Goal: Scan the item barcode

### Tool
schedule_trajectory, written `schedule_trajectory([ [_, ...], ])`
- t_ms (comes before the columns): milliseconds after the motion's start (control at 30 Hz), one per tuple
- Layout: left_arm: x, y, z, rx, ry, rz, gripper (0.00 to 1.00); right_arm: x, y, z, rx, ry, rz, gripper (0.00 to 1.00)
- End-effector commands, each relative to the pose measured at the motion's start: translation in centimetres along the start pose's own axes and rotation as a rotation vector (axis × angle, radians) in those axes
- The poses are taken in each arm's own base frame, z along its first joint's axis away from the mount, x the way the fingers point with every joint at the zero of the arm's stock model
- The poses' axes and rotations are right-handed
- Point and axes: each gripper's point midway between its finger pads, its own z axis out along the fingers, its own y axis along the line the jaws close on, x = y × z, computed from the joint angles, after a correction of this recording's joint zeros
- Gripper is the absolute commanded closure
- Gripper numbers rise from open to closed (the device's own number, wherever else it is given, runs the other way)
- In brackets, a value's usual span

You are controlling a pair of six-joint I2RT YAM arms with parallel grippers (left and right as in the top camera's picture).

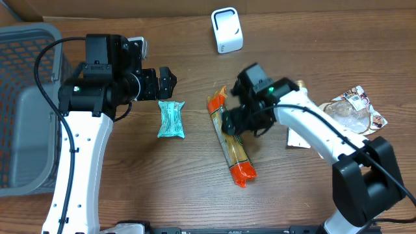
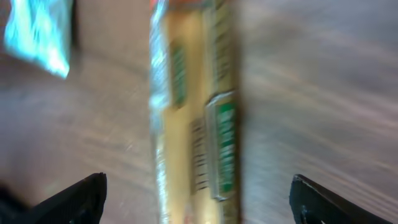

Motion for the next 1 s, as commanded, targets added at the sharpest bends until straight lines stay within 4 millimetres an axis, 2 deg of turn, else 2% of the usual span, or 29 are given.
schedule_trajectory([
  [0,-0.1,-0.3,0.1,0.009,0.001,0.021,0.0,3.0,1.7,1.5,-0.106,0.068,-0.074,0.06],
  [167,-0.1,-0.3,0.1,0.009,0.001,0.021,0.0,4.9,1.1,3.6,-0.135,0.094,-0.048,0.08],
  [333,-0.1,-0.3,0.1,0.009,0.001,0.021,0.0,5.0,0.7,4.9,-0.141,0.067,0.01,0.16],
  [567,-0.1,-0.3,0.1,0.009,0.001,0.021,0.0,4.1,1.2,5.3,-0.153,0.031,0.02,0.27],
  [600,-0.1,-0.3,0.1,0.009,0.001,0.021,0.01,4.0,1.1,5.7,-0.146,0.027,0.03,0.29],
  [700,-0.1,-0.3,0.1,0.009,0.001,0.021,0.0,3.8,0.3,6.4,-0.105,0.026,0.109,0.47],
  [767,-0.1,-0.3,0.1,0.009,0.001,0.021,0.0,3.7,0.2,6.4,-0.106,0.026,0.121,0.53],
  [967,-0.1,-0.3,0.1,0.009,0.001,0.021,0.0,3.4,2.3,6.0,-0.226,0.03,0.103,0.71],
])
